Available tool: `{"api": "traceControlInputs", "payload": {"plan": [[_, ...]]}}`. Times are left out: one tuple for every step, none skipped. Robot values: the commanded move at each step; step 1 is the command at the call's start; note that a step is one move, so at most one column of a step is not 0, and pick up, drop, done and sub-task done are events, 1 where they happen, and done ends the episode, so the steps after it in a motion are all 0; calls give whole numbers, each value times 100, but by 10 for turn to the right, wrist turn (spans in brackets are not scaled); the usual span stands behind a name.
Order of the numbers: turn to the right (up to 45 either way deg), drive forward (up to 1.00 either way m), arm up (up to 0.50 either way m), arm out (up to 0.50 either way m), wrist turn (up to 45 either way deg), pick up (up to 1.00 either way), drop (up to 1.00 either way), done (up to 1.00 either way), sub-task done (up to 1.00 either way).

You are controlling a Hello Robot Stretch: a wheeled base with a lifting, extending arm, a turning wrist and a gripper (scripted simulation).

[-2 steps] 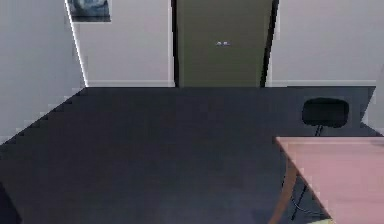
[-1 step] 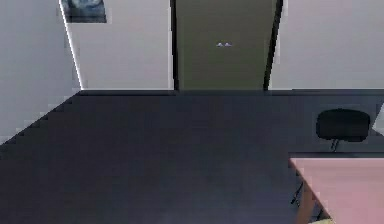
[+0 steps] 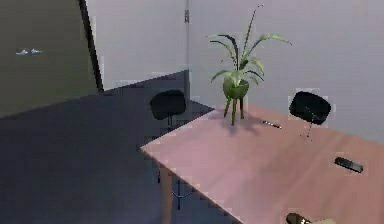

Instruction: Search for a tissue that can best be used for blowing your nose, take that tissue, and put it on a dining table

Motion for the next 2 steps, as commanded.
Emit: {"api": "traceControlInputs", "payload": {"plan": [[450, 0, 0, 0, 0, 0, 0, 0, 0], [450, 0, 0, 0, 0, 0, 0, 0, 0]]}}
